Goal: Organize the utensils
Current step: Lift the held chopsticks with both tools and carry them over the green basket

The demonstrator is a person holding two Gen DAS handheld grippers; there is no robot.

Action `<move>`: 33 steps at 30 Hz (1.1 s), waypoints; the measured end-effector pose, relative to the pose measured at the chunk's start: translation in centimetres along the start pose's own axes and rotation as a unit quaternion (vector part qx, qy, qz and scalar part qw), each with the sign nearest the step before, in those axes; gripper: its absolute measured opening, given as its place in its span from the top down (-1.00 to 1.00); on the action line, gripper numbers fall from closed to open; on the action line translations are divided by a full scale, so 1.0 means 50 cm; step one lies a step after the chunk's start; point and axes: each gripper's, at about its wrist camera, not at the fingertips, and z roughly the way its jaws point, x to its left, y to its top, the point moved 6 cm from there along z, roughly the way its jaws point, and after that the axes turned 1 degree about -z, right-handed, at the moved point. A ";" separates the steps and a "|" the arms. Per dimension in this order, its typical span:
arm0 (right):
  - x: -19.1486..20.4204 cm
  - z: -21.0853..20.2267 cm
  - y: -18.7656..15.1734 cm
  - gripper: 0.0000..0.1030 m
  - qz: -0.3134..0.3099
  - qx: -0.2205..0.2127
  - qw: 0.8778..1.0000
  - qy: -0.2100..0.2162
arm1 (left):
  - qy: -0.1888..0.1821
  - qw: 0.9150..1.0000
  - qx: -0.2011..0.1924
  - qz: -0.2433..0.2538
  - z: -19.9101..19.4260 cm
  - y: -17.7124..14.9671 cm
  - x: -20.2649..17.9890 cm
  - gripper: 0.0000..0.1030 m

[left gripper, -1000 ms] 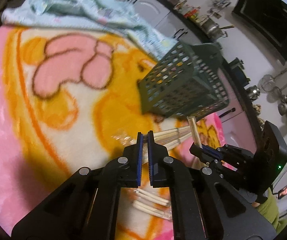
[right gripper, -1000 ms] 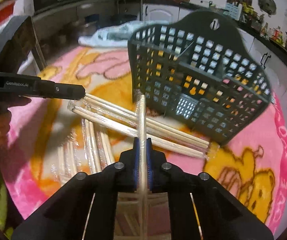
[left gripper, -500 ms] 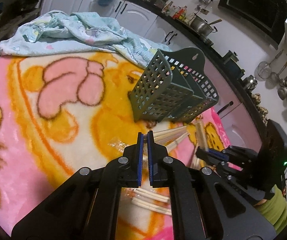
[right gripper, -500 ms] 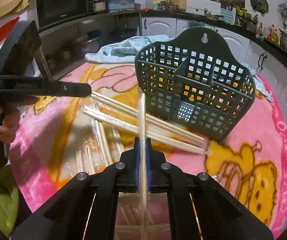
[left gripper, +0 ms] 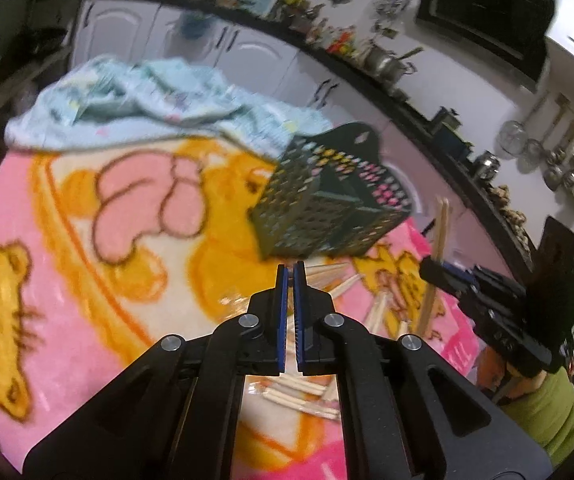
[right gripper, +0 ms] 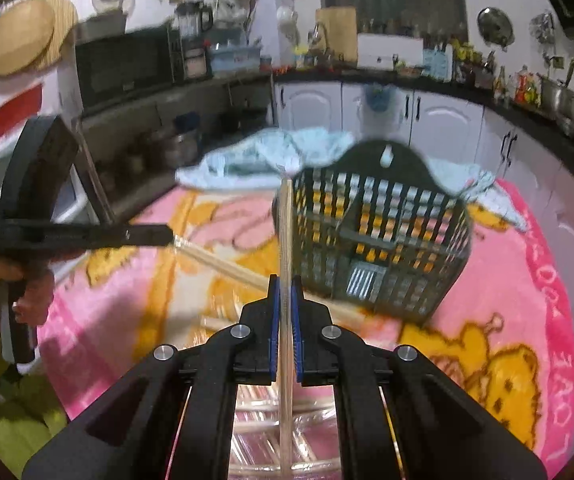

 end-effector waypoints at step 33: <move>-0.130 -0.256 0.165 0.89 0.034 -0.185 0.978 -0.091 | -0.041 0.984 -0.091 0.151 -0.112 0.215 -0.337 1.00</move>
